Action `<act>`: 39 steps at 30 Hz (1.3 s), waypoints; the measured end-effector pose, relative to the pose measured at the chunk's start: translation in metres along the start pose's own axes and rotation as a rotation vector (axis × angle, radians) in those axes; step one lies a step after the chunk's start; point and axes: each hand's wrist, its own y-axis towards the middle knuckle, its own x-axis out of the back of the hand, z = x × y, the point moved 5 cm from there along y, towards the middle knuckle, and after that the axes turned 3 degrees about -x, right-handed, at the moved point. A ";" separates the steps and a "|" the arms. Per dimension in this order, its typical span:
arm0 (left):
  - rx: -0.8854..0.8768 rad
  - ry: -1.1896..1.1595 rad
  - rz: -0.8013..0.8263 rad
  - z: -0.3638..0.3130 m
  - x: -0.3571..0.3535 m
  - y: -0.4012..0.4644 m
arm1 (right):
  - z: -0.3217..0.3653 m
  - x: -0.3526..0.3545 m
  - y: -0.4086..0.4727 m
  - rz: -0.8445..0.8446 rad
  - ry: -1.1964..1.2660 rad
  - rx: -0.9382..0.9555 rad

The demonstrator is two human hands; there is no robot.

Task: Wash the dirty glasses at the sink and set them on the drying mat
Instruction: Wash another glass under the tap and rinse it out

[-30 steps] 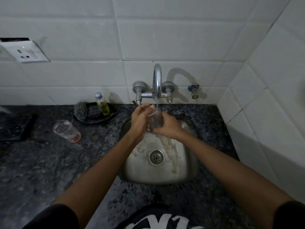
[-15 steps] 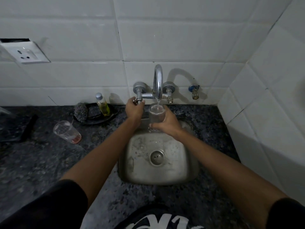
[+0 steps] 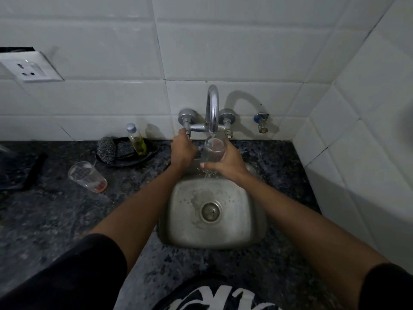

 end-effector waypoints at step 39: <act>-0.043 -0.038 0.050 0.008 0.032 -0.074 | 0.003 0.015 -0.030 -0.288 -0.044 0.161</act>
